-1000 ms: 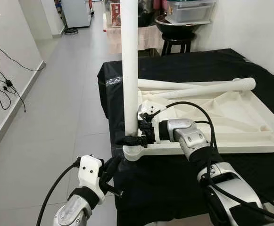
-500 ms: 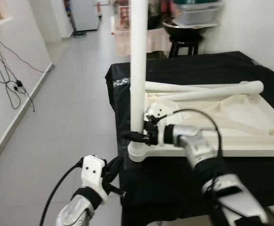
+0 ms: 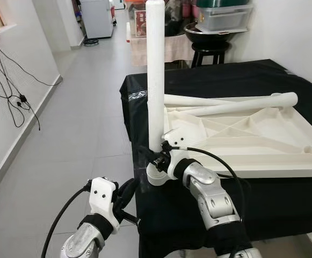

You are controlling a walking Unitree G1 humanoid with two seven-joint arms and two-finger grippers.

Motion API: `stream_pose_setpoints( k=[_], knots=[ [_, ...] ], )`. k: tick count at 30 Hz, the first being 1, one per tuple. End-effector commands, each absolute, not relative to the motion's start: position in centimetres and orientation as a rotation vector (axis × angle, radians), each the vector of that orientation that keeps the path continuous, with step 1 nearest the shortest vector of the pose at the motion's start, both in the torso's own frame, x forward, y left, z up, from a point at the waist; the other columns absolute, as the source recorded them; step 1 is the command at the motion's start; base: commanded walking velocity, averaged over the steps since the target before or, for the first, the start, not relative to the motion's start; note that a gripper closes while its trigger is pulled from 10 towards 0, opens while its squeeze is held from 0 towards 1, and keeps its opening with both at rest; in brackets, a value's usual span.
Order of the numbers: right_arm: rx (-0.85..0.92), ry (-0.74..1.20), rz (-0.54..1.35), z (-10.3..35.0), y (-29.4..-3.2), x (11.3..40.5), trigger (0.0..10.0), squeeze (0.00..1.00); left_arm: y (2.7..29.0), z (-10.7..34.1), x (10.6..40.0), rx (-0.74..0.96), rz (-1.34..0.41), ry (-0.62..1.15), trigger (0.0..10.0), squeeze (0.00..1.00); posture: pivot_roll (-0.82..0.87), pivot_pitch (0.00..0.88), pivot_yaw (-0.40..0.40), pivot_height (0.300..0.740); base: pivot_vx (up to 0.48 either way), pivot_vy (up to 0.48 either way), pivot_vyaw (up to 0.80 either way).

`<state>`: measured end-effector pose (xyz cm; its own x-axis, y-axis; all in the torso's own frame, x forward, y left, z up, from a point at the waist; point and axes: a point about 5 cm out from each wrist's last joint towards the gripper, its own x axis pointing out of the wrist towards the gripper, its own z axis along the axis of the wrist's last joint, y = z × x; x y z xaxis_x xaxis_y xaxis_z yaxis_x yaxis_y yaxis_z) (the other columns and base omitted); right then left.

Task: Building children table

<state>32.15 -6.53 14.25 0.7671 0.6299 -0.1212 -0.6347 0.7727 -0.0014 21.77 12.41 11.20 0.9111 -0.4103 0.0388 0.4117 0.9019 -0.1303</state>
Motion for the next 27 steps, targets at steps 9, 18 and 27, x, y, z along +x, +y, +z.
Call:
stream_pose_setpoints(
  k=[9,18,27],
  knots=[
    [0.018,0.161,1.008,15.6,-6.5,32.9,10.0,1.00,12.5,11.1,21.8,-0.134,-0.423,-0.001,10.0,0.00,0.01,0.034,0.032,0.740,0.000,0.000,0.00],
    [-0.193,0.158,1.393,17.2,-6.7,34.4,10.0,0.00,12.4,11.0,21.9,-0.113,-0.413,0.002,10.0,0.00,0.04,0.025,0.023,0.740,0.000,0.000,0.00],
    [-0.154,0.255,1.323,16.9,-7.2,36.4,0.0,0.00,12.3,11.0,21.5,-0.064,-0.383,0.006,10.0,0.00,0.06,0.027,0.019,0.740,0.000,0.000,0.00]
  ],
)
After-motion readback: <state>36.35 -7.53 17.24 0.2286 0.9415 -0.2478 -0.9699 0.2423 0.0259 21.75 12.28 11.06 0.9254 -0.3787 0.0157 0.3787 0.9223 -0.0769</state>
